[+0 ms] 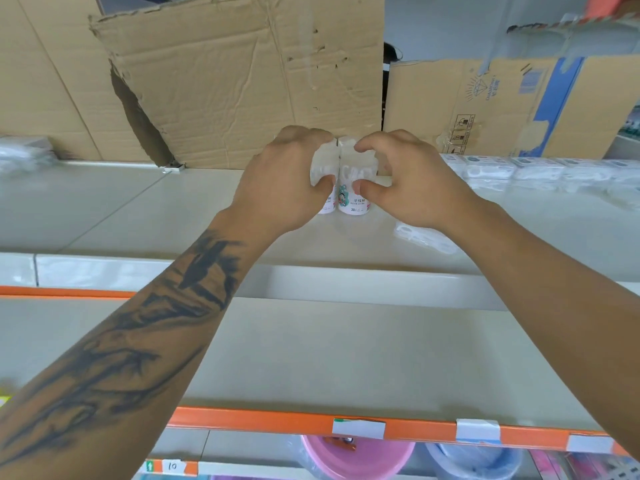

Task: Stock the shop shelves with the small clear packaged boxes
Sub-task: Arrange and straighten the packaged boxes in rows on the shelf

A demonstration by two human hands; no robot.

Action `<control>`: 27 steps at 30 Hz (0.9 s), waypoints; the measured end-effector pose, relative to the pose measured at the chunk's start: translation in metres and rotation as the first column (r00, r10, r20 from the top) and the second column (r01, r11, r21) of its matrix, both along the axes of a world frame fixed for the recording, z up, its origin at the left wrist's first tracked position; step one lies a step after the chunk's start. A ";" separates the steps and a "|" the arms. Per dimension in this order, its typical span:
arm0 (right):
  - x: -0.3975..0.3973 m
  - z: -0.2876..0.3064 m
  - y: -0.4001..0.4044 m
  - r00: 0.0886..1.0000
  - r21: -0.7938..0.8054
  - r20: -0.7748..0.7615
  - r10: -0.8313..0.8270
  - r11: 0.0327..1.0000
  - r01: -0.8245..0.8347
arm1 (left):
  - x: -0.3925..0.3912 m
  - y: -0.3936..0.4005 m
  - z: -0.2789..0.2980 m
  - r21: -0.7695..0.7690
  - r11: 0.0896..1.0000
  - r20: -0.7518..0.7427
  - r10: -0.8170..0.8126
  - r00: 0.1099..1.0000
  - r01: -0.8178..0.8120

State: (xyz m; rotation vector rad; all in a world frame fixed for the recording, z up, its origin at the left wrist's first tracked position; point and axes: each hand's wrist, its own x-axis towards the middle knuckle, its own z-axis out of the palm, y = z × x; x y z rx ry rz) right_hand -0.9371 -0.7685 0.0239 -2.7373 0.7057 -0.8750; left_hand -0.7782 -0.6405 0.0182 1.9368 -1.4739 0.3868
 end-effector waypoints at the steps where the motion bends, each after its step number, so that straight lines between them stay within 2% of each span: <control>1: -0.008 0.001 0.002 1.000 0.009 0.008 0.002 1.000 -0.002 | -0.007 0.005 -0.001 -0.051 0.999 0.028 0.011 1.000 -0.010; 4: -0.040 -0.002 0.005 1.000 0.028 -0.011 -0.002 1.000 0.003 | -0.035 0.017 -0.008 -0.168 0.985 0.082 -0.027 0.996 0.040; 8: -0.085 -0.010 0.006 0.997 0.104 -0.074 -0.031 0.994 0.039 | -0.071 0.015 -0.020 -0.155 0.987 0.107 -0.030 0.994 0.046; 10: -0.102 -0.015 0.005 0.989 0.154 -0.143 -0.036 0.986 0.058 | -0.082 0.010 -0.022 -0.061 0.994 0.033 -0.092 0.995 0.094; 12: -0.113 -0.021 0.003 0.984 0.175 -0.177 -0.023 0.983 0.054 | -0.091 0.004 -0.022 0.103 0.978 -0.098 -0.172 0.980 0.181; 14: -0.122 -0.023 0.003 0.992 0.211 -0.127 -0.016 0.977 0.042 | -0.100 -0.001 -0.024 0.207 0.942 -0.190 -0.227 0.955 0.265; 17: -0.139 -0.022 0.001 0.999 0.349 -0.028 0.030 0.937 -0.018 | -0.110 -0.004 -0.026 0.215 0.934 -0.202 -0.243 0.949 0.285; 21: -0.167 -0.022 -0.001 0.977 0.467 0.175 0.123 0.863 -0.192 | -0.125 -0.006 -0.022 0.088 0.933 -0.264 -0.316 0.911 0.349; 27: -0.203 -0.015 -0.012 0.922 0.577 0.377 0.090 0.756 -0.310 | -0.154 -0.010 -0.015 -0.077 0.892 -0.330 -0.445 0.833 0.446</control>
